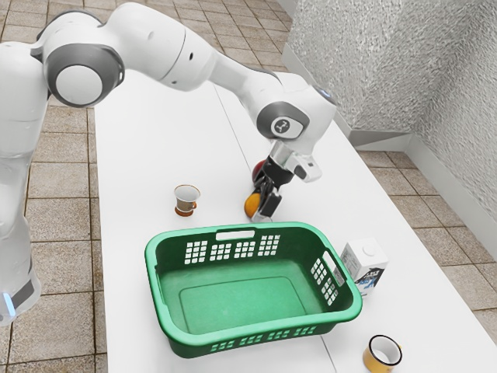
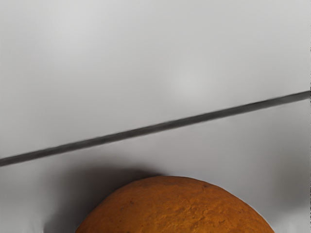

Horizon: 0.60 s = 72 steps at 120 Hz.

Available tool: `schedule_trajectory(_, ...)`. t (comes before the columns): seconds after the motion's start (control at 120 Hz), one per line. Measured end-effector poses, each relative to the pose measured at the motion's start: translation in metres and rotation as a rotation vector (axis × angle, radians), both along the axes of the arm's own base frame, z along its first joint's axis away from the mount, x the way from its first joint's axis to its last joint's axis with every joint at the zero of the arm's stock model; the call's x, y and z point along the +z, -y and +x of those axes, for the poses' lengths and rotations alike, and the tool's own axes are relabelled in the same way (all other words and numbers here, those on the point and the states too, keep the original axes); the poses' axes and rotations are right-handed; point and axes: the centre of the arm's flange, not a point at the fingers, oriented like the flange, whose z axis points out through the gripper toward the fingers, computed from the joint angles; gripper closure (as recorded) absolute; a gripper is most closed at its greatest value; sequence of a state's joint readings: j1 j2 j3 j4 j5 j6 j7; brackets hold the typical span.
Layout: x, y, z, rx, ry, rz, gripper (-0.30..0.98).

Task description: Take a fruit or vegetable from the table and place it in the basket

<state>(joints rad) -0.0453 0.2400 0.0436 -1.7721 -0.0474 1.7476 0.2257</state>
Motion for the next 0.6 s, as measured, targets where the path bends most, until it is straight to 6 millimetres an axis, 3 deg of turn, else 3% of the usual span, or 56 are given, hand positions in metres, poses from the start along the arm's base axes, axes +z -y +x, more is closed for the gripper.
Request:
schedule_trajectory(0.108, 0.000, 0.000, 0.000, 0.000, 0.000, 0.002, 0.36)
schedule_trajectory(0.283, 0.002, 0.001, 0.000, 0.001, 0.004, 0.009, 0.39)
schedule_trajectory(0.367, 0.015, 0.005, 0.002, -0.007, 0.028, 0.011, 0.40)
schedule_trajectory(0.442, 0.047, 0.010, 0.012, -0.015, 0.077, 0.016, 0.41)
schedule_trajectory(0.6, 0.152, 0.017, 0.022, -0.037, 0.208, 0.045, 0.40)
